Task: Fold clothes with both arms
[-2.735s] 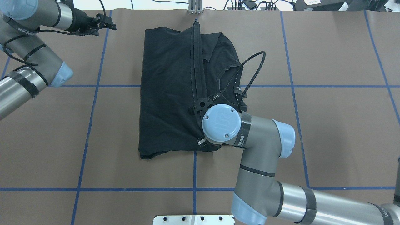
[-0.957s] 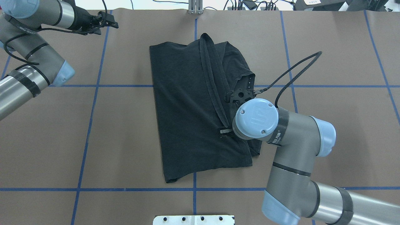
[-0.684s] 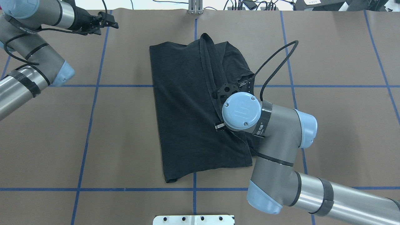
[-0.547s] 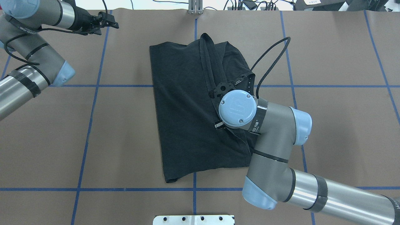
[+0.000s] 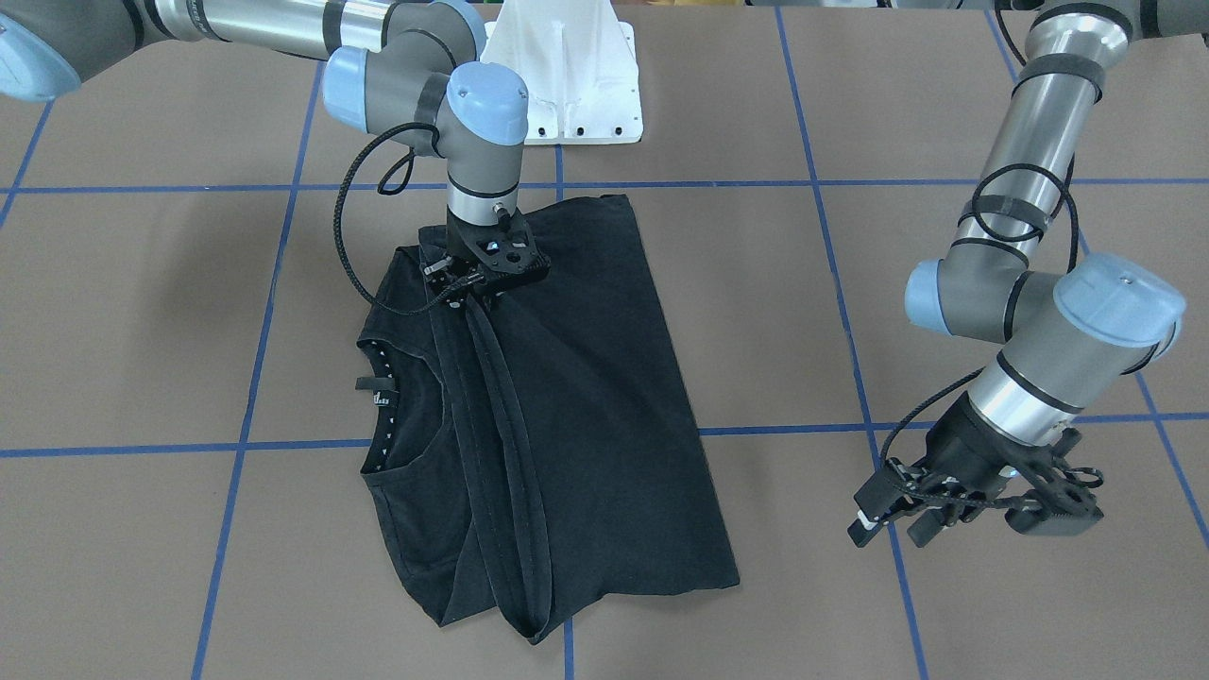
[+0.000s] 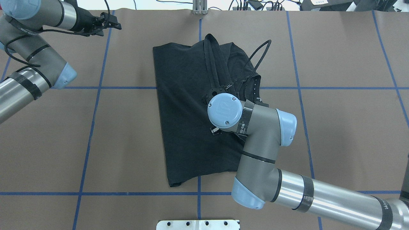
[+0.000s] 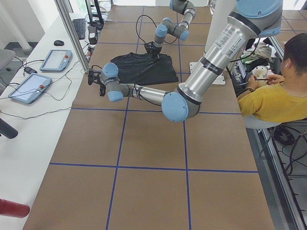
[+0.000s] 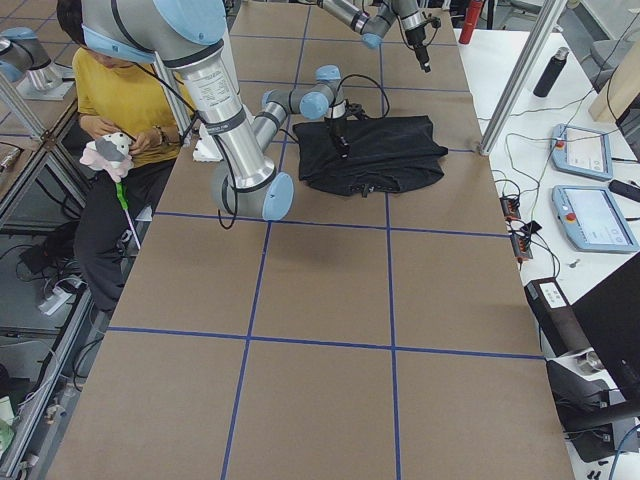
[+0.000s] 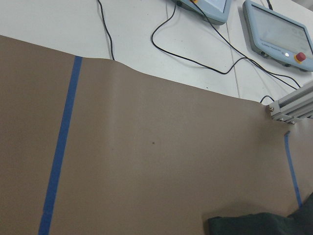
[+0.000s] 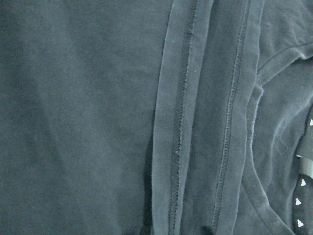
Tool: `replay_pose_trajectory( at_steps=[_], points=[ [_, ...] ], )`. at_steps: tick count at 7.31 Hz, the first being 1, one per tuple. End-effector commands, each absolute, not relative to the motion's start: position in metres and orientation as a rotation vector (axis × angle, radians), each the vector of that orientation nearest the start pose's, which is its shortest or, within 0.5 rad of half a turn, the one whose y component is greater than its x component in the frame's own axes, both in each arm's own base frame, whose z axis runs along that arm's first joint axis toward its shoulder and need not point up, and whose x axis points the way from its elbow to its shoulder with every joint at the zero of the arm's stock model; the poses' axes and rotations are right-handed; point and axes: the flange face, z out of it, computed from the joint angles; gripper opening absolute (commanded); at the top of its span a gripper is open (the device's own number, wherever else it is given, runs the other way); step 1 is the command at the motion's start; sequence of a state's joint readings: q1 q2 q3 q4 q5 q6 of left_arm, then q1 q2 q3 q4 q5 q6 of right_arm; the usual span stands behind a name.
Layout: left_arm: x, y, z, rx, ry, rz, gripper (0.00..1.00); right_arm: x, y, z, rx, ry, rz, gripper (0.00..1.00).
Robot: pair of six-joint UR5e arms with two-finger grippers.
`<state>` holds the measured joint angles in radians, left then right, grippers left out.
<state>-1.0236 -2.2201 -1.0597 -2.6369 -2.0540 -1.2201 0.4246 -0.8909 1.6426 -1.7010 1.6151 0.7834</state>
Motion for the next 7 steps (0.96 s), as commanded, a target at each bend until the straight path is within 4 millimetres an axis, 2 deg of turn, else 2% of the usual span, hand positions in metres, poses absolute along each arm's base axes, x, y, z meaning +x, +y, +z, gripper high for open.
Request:
replay_pose_trajectory(
  at_steps=[1,3,4,5,6,7],
  points=[
    [0.3222,-0.6977,0.3865,0.42,1.179,-0.295,0.9,-0.583,-0.3963,0.2488,0.319,-0.537,-0.378,0.47],
    [0.3222,-0.6977,0.3865,0.42,1.179,-0.295,0.9,-0.5834,-0.3931,0.2566,0.313,-0.528,-0.382,0.37],
    [0.3221,-0.6975,0.3857,0.421,1.18,-0.294,0.9,-0.5839,-0.3922,0.2577,0.312,-0.527,-0.384,0.37],
    [0.3219,-0.6972,0.3869,0.42,1.179,-0.295,0.9,-0.585,-0.3926,0.2586,0.31,-0.524,-0.384,0.26],
    [0.3222,-0.6974,0.3857,0.42,1.181,-0.293,0.9,-0.582,-0.3958,0.2573,0.313,-0.527,-0.38,0.06],
    [0.322,-0.6971,0.3868,0.419,1.18,-0.294,0.9,-0.5791,-0.3999,0.2573,0.313,-0.527,-0.376,0.0]
  ],
)
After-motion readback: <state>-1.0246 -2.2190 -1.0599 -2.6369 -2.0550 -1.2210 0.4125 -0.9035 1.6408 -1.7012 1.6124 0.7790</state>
